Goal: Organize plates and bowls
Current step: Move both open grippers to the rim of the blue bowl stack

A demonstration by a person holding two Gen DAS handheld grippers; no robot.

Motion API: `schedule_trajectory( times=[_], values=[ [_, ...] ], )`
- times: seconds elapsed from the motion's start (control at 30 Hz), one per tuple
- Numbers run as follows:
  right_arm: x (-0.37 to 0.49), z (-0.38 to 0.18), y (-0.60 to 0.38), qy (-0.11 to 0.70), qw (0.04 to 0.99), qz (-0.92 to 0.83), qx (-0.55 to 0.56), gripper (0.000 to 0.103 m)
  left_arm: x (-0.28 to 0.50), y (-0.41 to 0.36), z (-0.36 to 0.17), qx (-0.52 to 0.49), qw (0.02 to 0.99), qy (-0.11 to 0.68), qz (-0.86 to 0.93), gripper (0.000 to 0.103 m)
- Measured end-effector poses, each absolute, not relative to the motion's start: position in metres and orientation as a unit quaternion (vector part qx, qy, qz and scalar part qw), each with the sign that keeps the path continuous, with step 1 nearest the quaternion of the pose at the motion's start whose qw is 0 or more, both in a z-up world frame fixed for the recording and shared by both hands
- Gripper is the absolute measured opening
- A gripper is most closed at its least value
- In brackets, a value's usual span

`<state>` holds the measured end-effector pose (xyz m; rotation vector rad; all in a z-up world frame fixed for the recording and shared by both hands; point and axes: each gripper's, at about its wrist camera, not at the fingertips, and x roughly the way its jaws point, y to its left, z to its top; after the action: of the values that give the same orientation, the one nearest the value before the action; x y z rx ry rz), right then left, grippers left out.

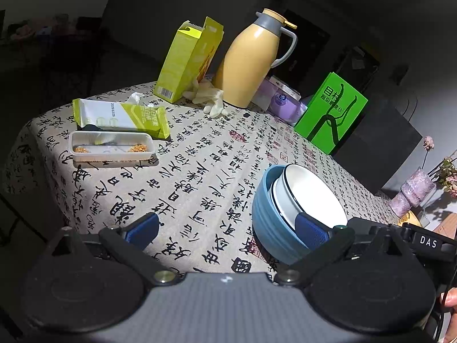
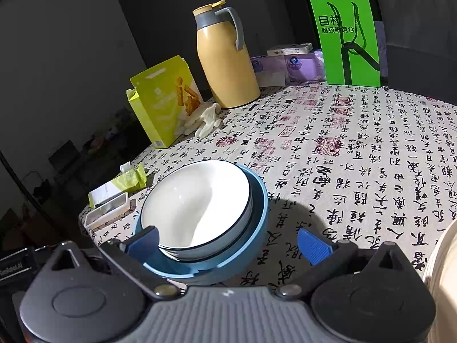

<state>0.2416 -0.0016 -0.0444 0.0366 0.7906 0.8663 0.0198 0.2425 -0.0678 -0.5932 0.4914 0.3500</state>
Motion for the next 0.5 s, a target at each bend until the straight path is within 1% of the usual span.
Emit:
schedule_trajectory(
  times=[0.5],
  values=[
    [0.2500, -0.0437, -0.0002, 0.388, 0.826, 0.408, 0.027, 0.103, 0.0279, 0.2468, -0.0608, -0.297, 0.912, 0.236, 0.159, 0.103]
  ],
)
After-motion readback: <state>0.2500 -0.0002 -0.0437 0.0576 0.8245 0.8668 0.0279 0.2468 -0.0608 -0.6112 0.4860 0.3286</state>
